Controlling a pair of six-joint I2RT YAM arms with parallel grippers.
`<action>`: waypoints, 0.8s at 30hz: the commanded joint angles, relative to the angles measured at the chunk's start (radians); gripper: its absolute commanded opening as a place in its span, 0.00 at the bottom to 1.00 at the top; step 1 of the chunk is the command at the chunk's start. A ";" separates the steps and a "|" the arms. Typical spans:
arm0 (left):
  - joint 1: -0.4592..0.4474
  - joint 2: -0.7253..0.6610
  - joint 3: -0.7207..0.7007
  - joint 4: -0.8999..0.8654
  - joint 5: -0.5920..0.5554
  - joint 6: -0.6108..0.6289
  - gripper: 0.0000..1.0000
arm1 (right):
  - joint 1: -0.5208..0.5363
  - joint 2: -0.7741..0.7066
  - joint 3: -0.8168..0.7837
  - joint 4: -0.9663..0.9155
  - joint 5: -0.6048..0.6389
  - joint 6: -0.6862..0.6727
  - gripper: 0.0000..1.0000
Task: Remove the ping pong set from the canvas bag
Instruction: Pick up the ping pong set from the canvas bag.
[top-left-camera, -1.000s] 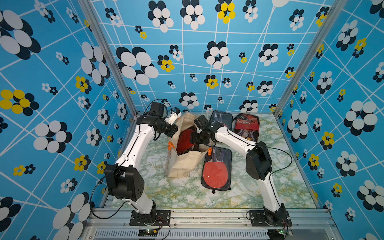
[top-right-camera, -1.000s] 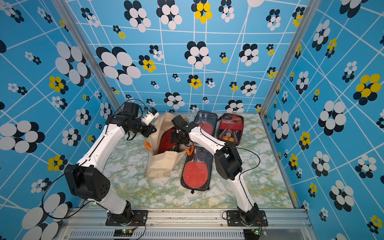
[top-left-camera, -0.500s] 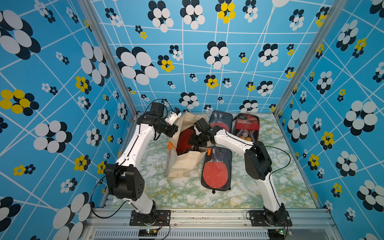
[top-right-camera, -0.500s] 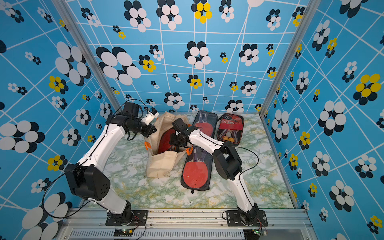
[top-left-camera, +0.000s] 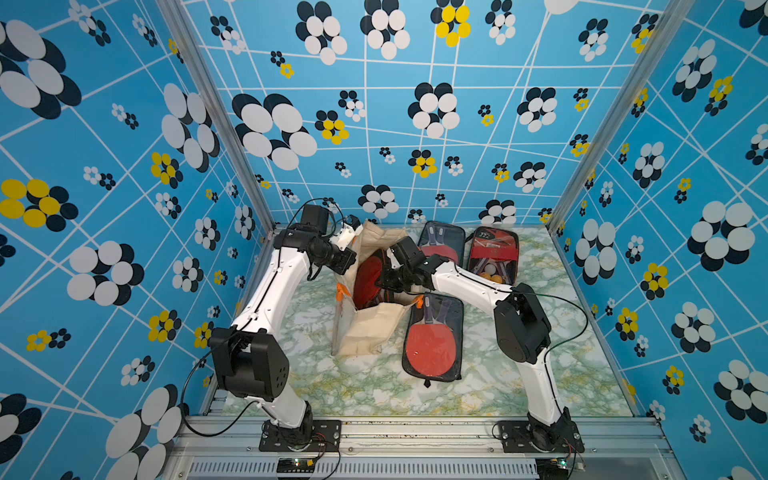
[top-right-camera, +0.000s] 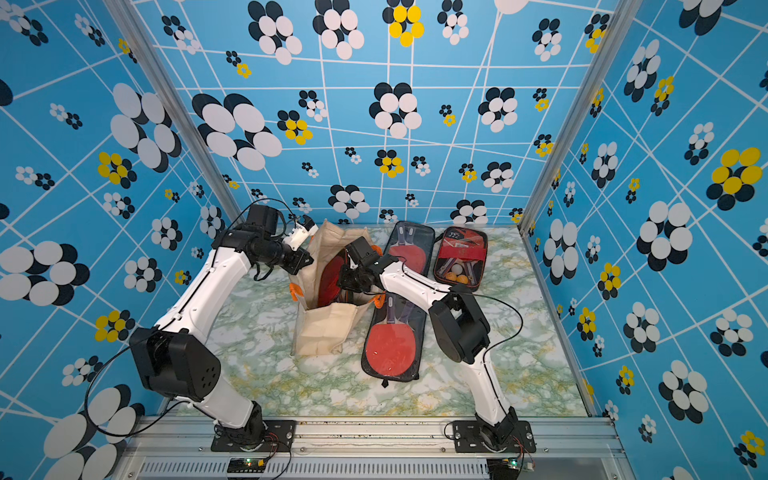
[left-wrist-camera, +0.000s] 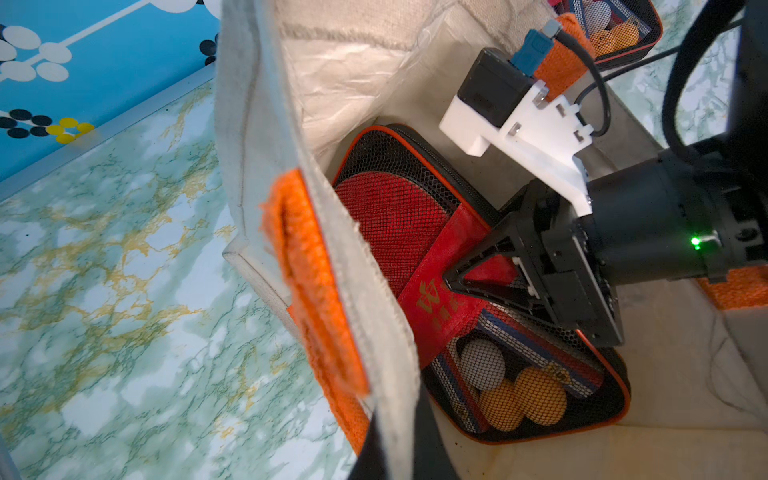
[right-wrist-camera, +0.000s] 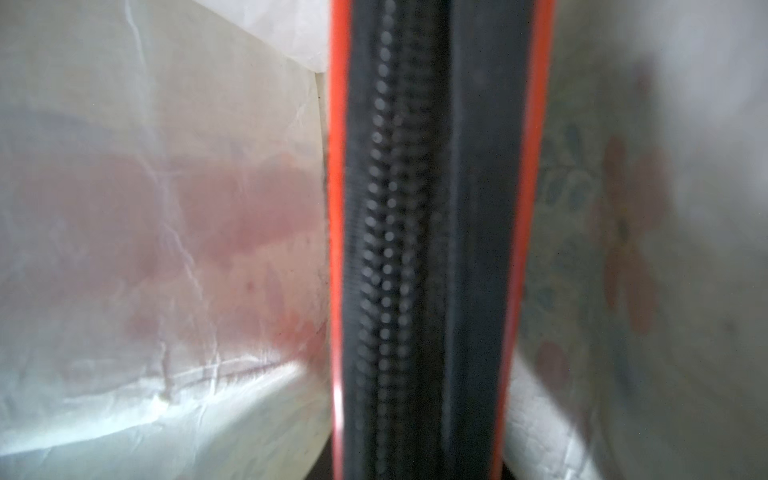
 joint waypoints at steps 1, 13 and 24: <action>0.001 0.007 -0.005 -0.001 0.002 0.001 0.00 | 0.003 -0.069 -0.018 -0.025 0.043 -0.040 0.00; 0.008 0.002 -0.004 0.002 -0.004 -0.002 0.00 | 0.003 -0.160 0.020 -0.053 0.065 -0.083 0.00; 0.012 0.003 -0.004 0.002 -0.003 -0.002 0.00 | 0.003 -0.214 0.047 -0.079 0.083 -0.100 0.00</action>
